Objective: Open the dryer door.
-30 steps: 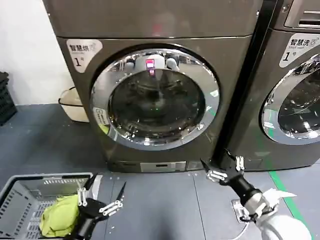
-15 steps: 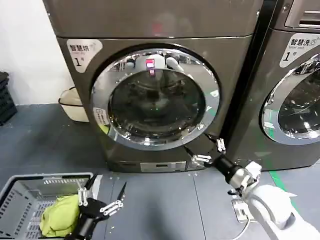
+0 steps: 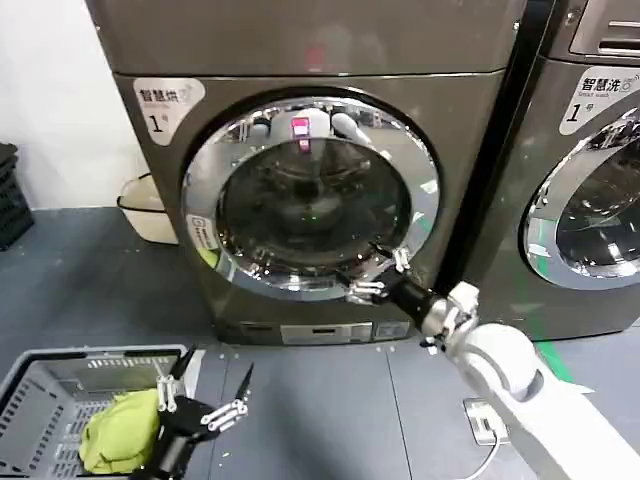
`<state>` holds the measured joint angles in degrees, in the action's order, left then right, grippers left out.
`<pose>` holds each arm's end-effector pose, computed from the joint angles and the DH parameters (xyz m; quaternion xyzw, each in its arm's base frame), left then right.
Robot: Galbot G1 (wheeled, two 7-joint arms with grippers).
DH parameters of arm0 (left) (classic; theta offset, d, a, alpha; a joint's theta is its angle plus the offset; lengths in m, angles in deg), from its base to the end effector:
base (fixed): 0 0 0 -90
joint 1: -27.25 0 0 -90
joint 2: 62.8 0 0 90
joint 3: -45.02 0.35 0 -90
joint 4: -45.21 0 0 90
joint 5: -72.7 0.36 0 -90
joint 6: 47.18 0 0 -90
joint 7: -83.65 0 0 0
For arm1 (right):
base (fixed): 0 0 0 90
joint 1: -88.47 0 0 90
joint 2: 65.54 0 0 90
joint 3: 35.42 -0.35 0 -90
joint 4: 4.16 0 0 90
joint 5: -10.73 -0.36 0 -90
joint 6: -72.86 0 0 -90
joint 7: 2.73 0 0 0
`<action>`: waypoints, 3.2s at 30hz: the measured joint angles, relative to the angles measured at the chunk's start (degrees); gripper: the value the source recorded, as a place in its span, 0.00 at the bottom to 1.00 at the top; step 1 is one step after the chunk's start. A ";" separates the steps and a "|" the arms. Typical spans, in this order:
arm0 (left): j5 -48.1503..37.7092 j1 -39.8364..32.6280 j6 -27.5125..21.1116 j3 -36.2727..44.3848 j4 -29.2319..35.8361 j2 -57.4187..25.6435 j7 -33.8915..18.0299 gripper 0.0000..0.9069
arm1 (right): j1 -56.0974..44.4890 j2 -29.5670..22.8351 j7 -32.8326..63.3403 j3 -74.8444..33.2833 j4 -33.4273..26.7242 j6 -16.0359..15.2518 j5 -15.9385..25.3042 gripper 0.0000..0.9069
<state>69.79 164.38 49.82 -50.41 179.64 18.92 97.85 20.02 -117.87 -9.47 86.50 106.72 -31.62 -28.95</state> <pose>0.1056 0.0382 -0.2512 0.1449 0.9869 0.0622 0.0330 0.3699 0.0053 -0.1594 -0.3798 0.9240 -0.0372 0.0232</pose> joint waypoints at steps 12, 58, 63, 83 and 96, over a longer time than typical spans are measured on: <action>-0.02 -0.33 -0.06 0.03 -0.35 0.19 0.11 1.00 | 7.73 -2.34 0.17 6.89 -4.51 -1.03 -2.13 1.00; 0.45 -0.68 0.01 0.31 -0.68 1.01 0.37 1.00 | 19.51 -14.75 2.24 21.63 -14.59 -3.38 -3.55 1.00; 0.45 -0.69 0.01 0.27 -0.68 1.02 0.38 1.00 | 20.78 -16.98 2.06 22.59 -16.23 -3.26 -3.34 1.00; 0.30 -0.79 0.01 0.02 -0.37 1.02 0.39 1.00 | 25.55 -26.49 -0.45 24.10 -27.45 -2.01 -0.61 1.00; 0.07 -0.87 0.04 -0.06 -0.09 0.80 0.39 1.00 | 27.09 -28.23 -5.84 25.18 -31.44 -1.72 -0.45 1.00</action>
<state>69.86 163.52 49.86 -50.48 179.55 19.72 98.24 47.11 -146.09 -15.31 111.68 75.28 -33.35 -29.39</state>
